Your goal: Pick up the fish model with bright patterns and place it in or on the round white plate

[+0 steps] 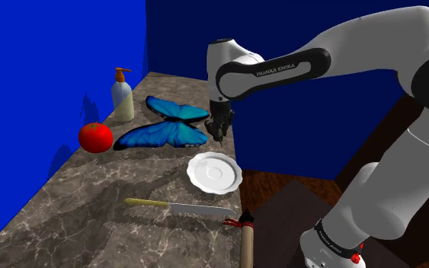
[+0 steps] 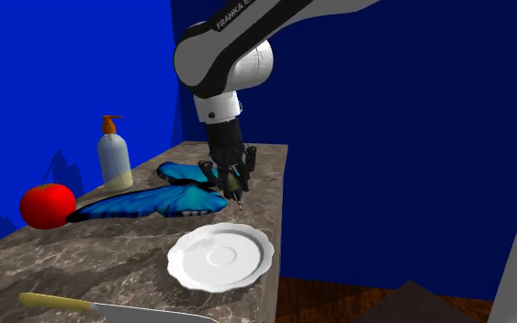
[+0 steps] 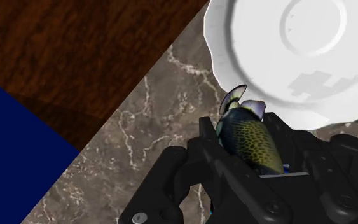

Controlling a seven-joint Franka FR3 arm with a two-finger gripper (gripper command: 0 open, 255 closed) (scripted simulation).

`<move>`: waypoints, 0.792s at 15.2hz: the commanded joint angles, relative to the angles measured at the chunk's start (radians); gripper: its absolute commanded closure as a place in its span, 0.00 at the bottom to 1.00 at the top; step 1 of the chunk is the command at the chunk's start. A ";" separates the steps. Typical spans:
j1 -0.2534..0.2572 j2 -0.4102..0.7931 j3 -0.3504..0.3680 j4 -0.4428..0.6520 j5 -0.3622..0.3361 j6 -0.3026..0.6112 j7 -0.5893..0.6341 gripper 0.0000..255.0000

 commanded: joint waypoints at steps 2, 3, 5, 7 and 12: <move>0.034 -0.053 0.034 -0.061 0.020 0.003 0.061 1.00; 0.045 -0.067 0.046 -0.077 0.027 0.004 0.081 1.00; 0.068 -0.092 0.070 -0.105 0.042 0.004 0.120 1.00; 0.096 -0.118 0.101 -0.133 0.061 0.003 0.170 1.00; 0.096 -0.090 0.104 -0.174 0.053 0.070 0.179 1.00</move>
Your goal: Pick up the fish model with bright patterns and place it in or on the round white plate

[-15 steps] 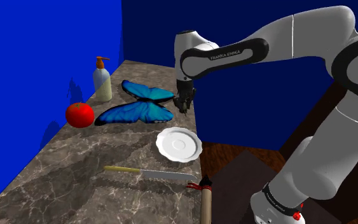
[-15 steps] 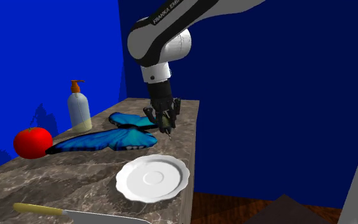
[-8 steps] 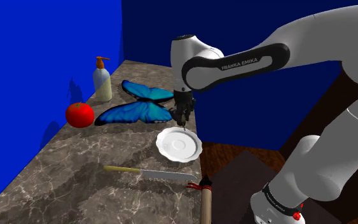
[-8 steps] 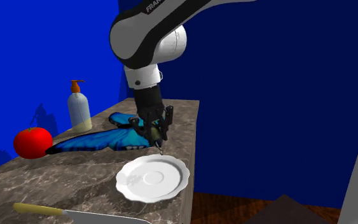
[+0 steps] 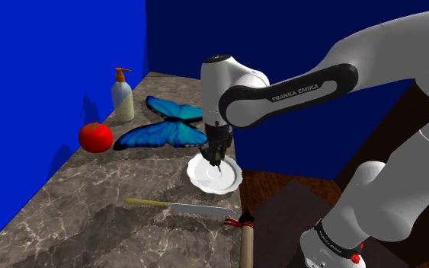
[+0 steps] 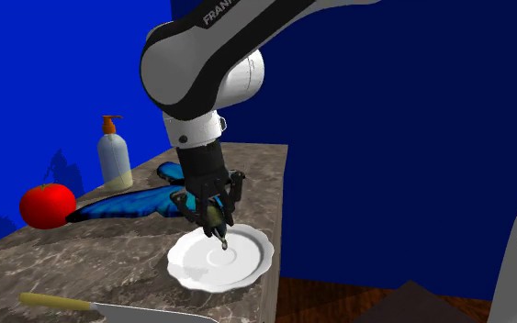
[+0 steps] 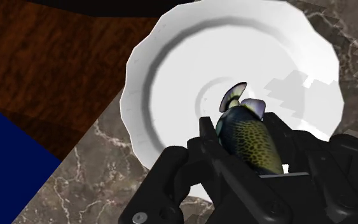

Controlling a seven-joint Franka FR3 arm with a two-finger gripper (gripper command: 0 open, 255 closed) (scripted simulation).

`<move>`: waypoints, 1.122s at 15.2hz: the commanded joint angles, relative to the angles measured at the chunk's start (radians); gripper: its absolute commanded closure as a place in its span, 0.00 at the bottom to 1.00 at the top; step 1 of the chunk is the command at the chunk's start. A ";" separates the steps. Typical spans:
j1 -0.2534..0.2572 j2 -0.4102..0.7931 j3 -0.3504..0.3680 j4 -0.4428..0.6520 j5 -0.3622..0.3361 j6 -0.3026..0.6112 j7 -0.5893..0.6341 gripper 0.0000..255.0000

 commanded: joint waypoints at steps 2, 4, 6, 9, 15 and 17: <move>-0.001 0.021 0.000 -0.022 -0.007 0.043 0.005 1.00; -0.002 0.035 0.001 -0.036 -0.011 0.070 0.010 1.00; -0.002 0.050 0.001 -0.049 -0.016 0.097 0.015 1.00; -0.002 0.060 0.002 -0.057 -0.019 0.114 0.018 1.00; -0.001 0.060 0.001 -0.057 -0.019 0.114 0.018 1.00; -0.001 0.055 0.001 -0.058 -0.018 0.112 0.017 0.00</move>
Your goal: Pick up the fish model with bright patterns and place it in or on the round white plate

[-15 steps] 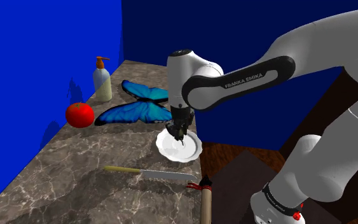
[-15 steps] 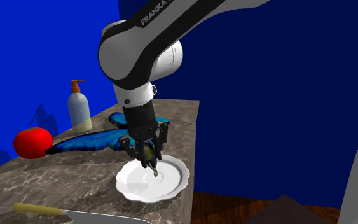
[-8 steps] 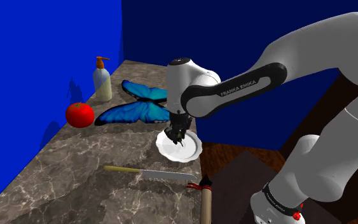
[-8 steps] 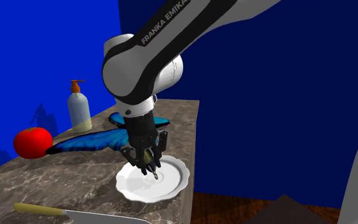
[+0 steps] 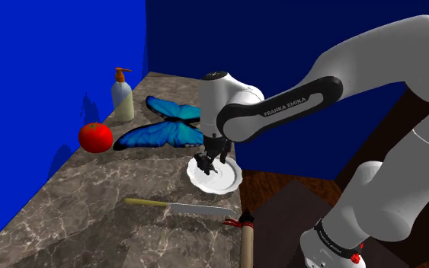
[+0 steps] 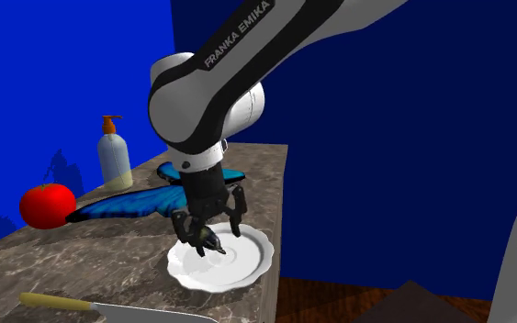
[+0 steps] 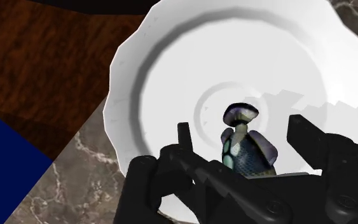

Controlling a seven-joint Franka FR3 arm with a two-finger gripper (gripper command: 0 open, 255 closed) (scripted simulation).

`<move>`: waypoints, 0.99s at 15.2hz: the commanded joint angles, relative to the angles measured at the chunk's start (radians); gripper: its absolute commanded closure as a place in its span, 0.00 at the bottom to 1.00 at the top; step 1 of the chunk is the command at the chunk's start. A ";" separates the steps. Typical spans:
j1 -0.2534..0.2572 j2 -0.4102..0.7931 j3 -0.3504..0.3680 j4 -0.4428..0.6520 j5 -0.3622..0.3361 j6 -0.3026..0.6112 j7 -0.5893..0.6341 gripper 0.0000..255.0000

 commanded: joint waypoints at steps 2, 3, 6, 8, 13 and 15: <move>0.001 0.000 0.001 -0.002 0.001 -0.001 0.001 0.00; 0.001 0.000 0.001 -0.002 0.001 -0.001 0.001 0.00; 0.002 -0.020 0.001 0.045 0.009 -0.067 -0.006 0.00; 0.004 -0.036 0.002 0.090 0.015 -0.128 -0.010 0.00; 0.004 -0.036 0.002 0.090 0.015 -0.128 -0.010 0.00; 0.004 -0.036 0.002 0.090 0.015 -0.128 -0.010 0.00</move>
